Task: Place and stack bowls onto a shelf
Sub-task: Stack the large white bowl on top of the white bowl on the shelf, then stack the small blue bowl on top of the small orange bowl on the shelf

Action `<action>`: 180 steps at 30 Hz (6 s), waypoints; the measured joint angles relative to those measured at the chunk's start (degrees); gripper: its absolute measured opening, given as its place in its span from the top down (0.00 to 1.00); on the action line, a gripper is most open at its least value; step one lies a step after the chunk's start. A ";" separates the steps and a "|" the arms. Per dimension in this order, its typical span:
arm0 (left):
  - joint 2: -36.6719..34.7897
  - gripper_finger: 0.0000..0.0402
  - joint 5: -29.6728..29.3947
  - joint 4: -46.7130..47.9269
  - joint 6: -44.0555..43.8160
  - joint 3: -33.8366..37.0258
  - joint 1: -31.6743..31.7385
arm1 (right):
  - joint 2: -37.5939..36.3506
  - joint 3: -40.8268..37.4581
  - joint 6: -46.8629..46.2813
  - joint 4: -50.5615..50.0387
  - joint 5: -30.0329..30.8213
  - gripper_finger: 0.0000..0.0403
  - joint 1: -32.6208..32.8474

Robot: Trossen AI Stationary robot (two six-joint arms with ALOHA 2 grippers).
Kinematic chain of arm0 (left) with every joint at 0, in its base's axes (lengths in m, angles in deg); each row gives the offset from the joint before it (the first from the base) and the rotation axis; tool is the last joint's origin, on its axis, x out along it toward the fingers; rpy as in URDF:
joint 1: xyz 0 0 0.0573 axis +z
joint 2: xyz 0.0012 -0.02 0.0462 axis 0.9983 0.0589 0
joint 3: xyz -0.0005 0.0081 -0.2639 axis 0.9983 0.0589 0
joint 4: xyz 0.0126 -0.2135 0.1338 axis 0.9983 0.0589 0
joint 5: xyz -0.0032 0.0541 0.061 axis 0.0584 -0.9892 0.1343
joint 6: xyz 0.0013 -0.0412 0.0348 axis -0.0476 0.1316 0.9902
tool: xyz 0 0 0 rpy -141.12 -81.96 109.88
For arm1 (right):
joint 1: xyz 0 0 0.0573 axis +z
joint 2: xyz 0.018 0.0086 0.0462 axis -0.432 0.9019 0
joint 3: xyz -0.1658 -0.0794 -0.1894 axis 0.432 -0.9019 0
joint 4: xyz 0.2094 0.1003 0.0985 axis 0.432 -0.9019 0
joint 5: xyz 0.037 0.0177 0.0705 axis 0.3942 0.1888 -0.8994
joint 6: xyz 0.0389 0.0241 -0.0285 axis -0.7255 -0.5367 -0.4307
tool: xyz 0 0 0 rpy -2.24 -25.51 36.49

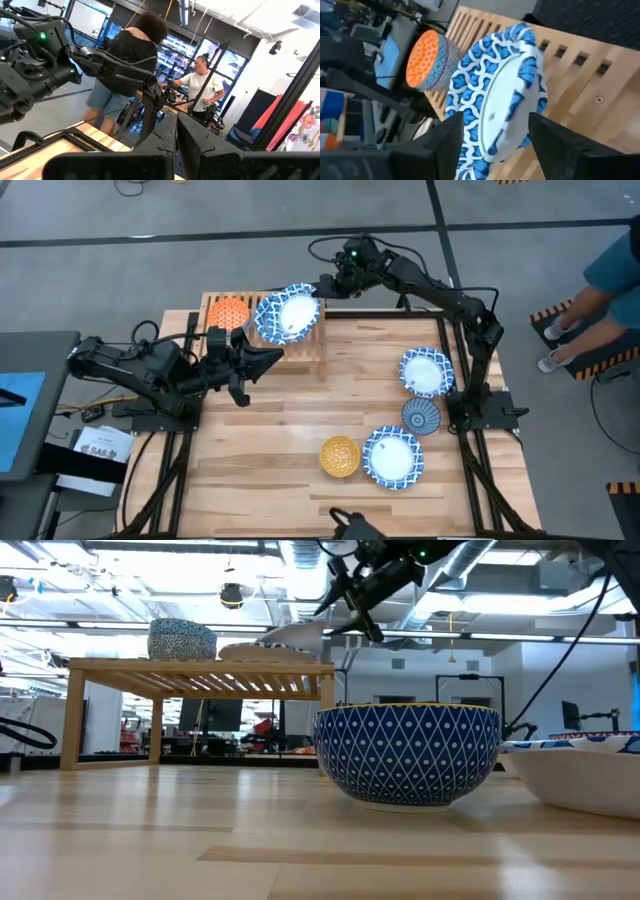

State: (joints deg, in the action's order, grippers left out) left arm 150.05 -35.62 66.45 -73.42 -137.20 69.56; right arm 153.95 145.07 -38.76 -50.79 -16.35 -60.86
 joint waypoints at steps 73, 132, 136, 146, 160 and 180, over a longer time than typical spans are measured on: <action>0.04 1.00 -3.61 7.90 11.47 0.00 0.02 | -43.78 -46.57 20.00 7.16 21.07 0.90 16.74; -9.01 1.00 8.96 -2.70 17.56 18.03 7.52 | -36.45 -57.33 -33.12 -23.79 26.18 0.49 44.68; -8.99 1.00 9.06 -2.12 17.55 18.03 8.45 | -31.47 -57.33 -35.37 -23.66 26.19 0.49 45.34; -8.94 1.00 9.05 0.02 16.10 18.03 9.56 | -21.76 -57.33 -38.01 -23.70 27.54 0.52 45.20; -8.96 1.00 6.34 0.42 17.39 18.03 9.55 | -22.53 -56.92 -35.48 -23.29 30.02 0.91 44.79; -7.62 0.85 9.96 13.20 -14.53 18.01 8.84 | -19.75 -24.47 15.92 -25.42 31.32 0.91 48.19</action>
State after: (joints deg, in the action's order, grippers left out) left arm 142.43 -25.66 79.65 -87.96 -119.19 78.40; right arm 134.19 120.60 -22.84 -76.21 14.97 -12.67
